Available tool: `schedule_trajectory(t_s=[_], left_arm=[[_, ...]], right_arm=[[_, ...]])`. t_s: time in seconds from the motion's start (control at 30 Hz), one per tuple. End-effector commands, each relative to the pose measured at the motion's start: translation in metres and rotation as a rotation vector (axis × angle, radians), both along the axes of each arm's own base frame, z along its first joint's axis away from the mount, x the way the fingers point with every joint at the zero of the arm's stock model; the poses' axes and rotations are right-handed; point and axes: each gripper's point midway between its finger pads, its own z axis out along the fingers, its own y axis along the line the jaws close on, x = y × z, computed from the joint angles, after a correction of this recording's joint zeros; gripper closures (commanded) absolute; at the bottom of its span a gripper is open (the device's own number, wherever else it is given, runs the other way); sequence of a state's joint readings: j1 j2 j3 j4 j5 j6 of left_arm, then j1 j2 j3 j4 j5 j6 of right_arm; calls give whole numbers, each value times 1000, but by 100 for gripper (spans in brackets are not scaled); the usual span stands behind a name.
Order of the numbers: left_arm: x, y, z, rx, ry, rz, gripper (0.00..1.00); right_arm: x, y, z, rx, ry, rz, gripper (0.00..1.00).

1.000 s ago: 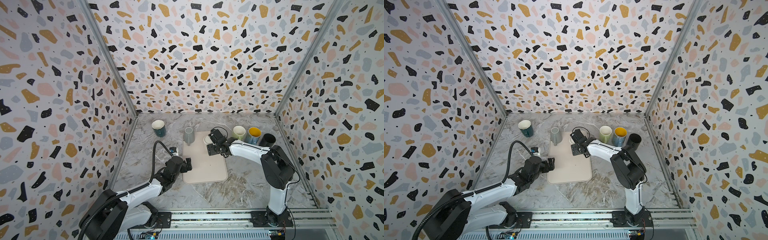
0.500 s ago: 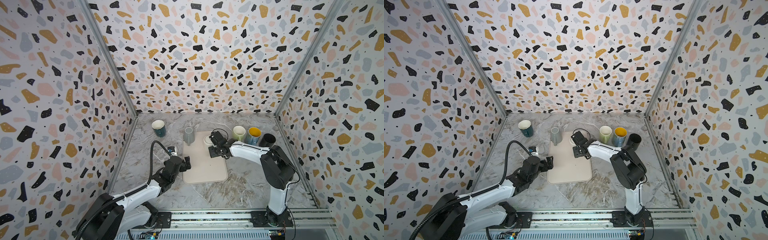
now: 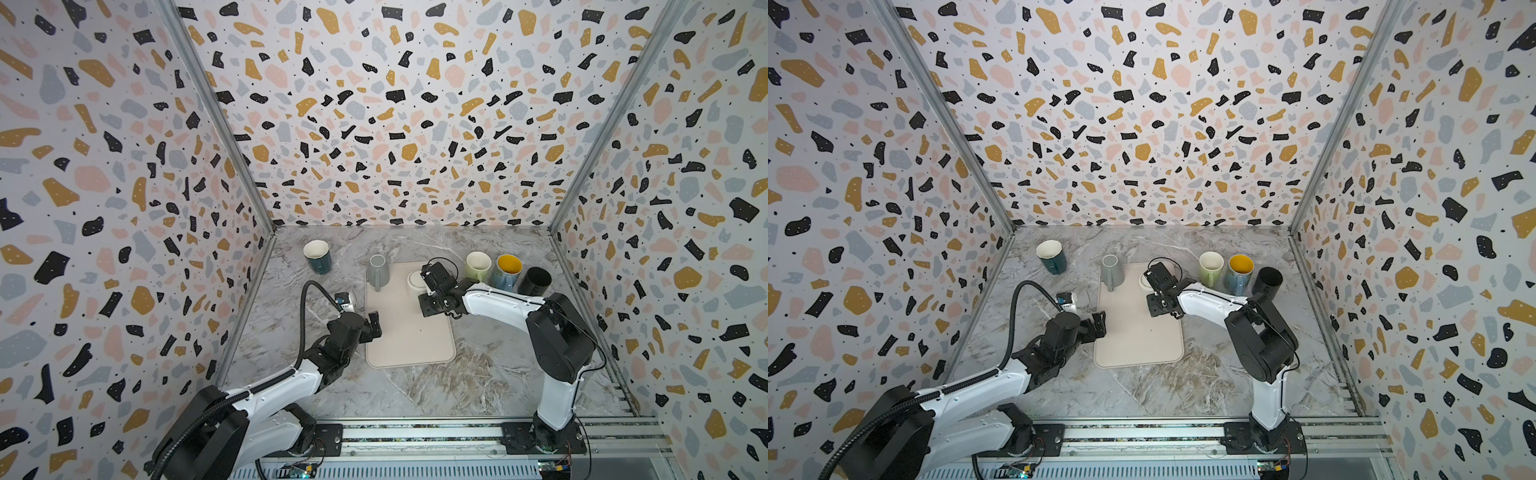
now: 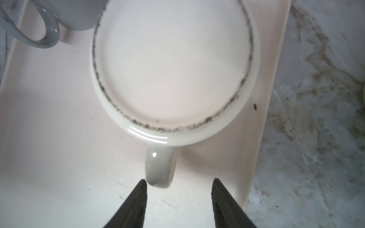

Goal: Turn the mug right side up
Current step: Pick up the mug from the tray.

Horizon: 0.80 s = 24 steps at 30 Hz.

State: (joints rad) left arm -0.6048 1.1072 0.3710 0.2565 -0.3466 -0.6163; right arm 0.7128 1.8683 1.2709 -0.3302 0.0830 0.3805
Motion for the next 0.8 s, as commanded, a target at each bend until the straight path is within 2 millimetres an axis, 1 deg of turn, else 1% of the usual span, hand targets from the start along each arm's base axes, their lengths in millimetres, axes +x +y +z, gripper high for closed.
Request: schedule_trajectory(t_s=[0.0,0.13,0.23,0.33,0.47,0.6,0.77], left_arm=[[3,5,12,-6,-57,22,0],[2,6,18,-13,-67,19,0],[1,11,17,-10,-77,46,0],[2,10,17,-8,-73,40,0],[2,11,13,-5,-62,49,0],[1,6,13,-26,-59,28,0],[1,4,10,-29,-44,24,0]], right_arm=[[0,8,33,69,-38,26,46],[3,12,32,79,-29,30,50],[3,18,34,103,-26,32,52],[5,22,36,120,-32,36,56],[9,22,33,100,-30,28,57],[19,16,31,34,-54,12,59],[27,11,27,-33,-61,1,60]])
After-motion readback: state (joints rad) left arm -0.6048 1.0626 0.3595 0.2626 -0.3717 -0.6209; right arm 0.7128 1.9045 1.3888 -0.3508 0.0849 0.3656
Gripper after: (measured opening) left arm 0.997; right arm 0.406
